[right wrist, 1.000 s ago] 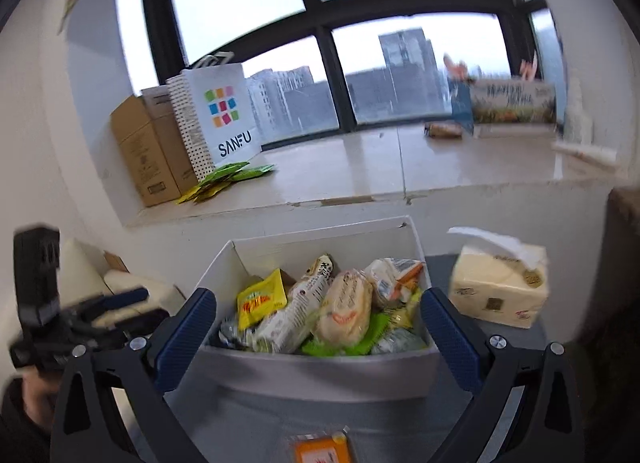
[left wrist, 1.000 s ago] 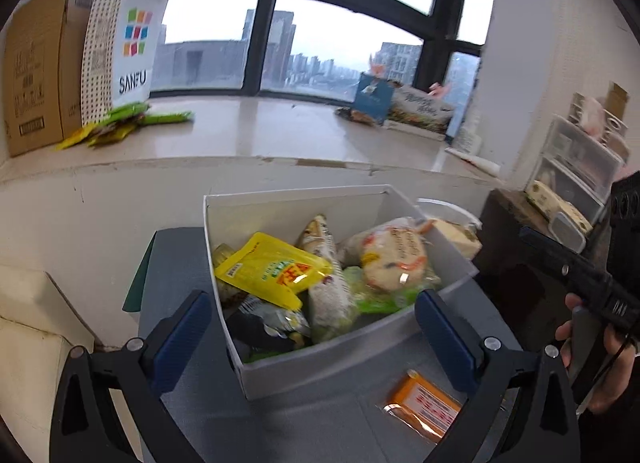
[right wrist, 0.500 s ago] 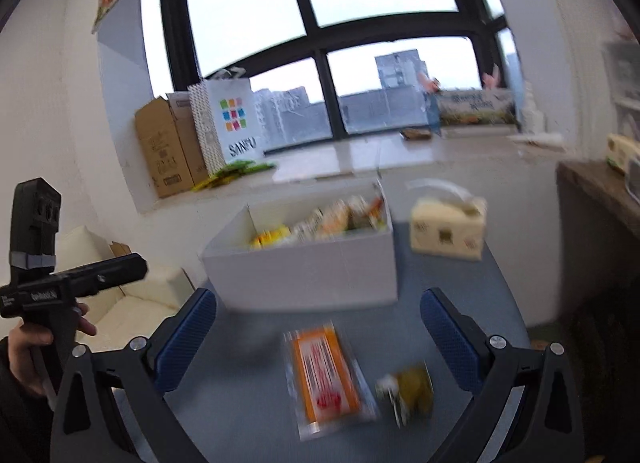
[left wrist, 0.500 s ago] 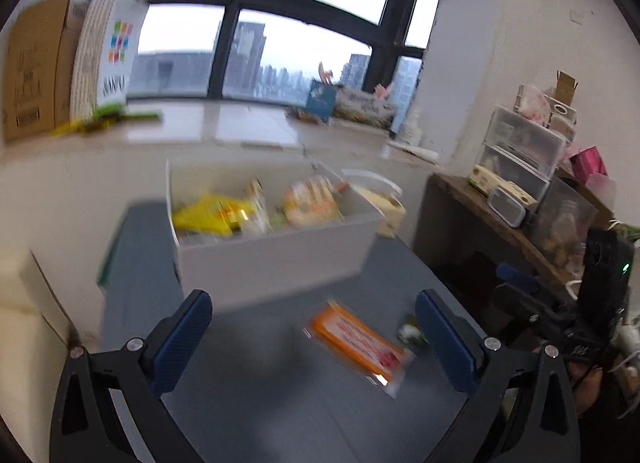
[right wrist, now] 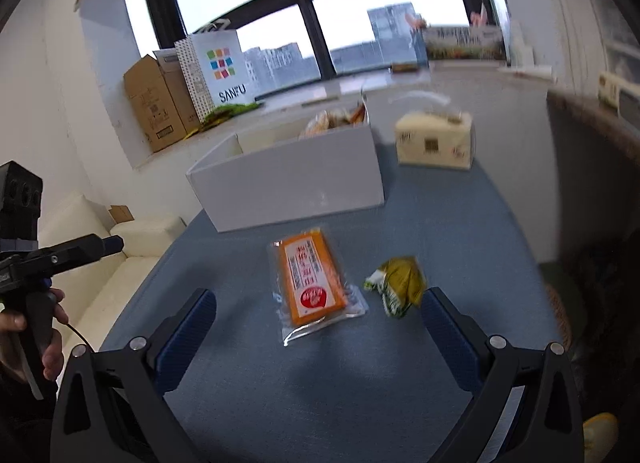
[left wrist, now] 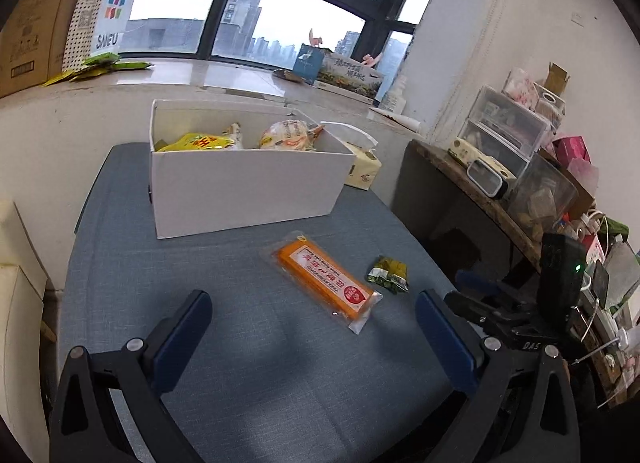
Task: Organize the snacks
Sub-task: 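Move both grippers back over the last snacks on the table, then grasp the orange flying-cake packet with the right gripper, then grasp the small green-and-gold packet with the left gripper while the right gripper holds the cake packet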
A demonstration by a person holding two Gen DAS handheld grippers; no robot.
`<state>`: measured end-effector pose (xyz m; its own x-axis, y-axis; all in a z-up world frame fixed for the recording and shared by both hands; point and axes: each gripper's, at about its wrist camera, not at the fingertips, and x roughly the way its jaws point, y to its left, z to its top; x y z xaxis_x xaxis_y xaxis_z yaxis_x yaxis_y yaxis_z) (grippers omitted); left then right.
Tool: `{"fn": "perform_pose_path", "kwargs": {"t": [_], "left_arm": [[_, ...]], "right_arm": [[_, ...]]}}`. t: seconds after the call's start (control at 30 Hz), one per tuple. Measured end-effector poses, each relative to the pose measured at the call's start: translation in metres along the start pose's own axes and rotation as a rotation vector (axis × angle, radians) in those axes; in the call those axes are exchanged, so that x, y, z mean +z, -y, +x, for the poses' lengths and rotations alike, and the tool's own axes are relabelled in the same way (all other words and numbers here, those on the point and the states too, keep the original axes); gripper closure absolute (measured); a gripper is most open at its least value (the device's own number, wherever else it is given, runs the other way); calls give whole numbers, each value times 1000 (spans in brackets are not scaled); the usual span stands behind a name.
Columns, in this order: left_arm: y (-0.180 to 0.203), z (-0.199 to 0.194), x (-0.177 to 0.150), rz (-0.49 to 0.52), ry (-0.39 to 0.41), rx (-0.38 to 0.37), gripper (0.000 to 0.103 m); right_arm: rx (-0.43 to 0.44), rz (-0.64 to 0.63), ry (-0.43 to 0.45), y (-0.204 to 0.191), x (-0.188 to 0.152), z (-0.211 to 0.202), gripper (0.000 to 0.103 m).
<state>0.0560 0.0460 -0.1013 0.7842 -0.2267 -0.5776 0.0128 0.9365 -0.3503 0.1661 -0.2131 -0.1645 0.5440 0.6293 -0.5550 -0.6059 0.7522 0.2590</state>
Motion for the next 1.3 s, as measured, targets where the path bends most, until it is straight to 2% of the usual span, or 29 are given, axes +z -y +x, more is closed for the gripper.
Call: {"fn": "perform_pose_path", "kwargs": {"t": [0.1, 0.2, 0.33, 0.4, 0.5, 0.63, 0.73, 0.8, 0.83, 0.87, 0.9, 0.93, 1.1, 1.2, 1.3], "left_arm": [[-4, -4, 0, -13, 10, 0, 0], [-7, -8, -1, -20, 18, -4, 0], [-14, 0, -4, -38, -3, 12, 0], [-17, 4, -7, -49, -19, 9, 0], [-16, 6, -9, -39, -24, 20, 0], [-17, 6, -11, -39, -32, 16, 0], [-20, 6, -12, -39, -38, 24, 0], [-23, 8, -13, -44, -40, 31, 0], [-26, 8, -14, -51, -42, 35, 0], [-28, 9, -15, -62, -45, 38, 0], [-30, 10, -16, -70, -48, 40, 0], [-31, 11, -17, -75, -50, 41, 0], [-30, 15, -18, -56, -61, 47, 0], [-26, 20, -16, -29, -77, 47, 0], [-15, 29, -15, 10, -94, 24, 0]], "right_arm": [[18, -14, -14, 2, -1, 10, 0], [11, -61, -104, -3, 1, 31, 0], [-3, -202, -187, -25, 5, 63, 0], [-46, -284, -254, -37, 8, 88, 0], [-57, -351, -310, -48, 13, 120, 0], [-71, -351, -380, -49, 24, 161, 0], [-47, -312, -449, -42, 29, 184, 0], [-58, -351, -450, -43, 28, 187, 2], [-54, -358, -446, -44, 27, 185, 8], [-58, -355, -441, -44, 28, 182, 28], [-57, -350, -435, -45, 30, 176, 39], [-59, -347, -436, -46, 30, 172, 43], [-14, -288, -385, -44, 28, 147, 46], [73, -176, -273, -30, 44, 109, 45], [68, -148, -185, -19, 51, 62, 45]]}}
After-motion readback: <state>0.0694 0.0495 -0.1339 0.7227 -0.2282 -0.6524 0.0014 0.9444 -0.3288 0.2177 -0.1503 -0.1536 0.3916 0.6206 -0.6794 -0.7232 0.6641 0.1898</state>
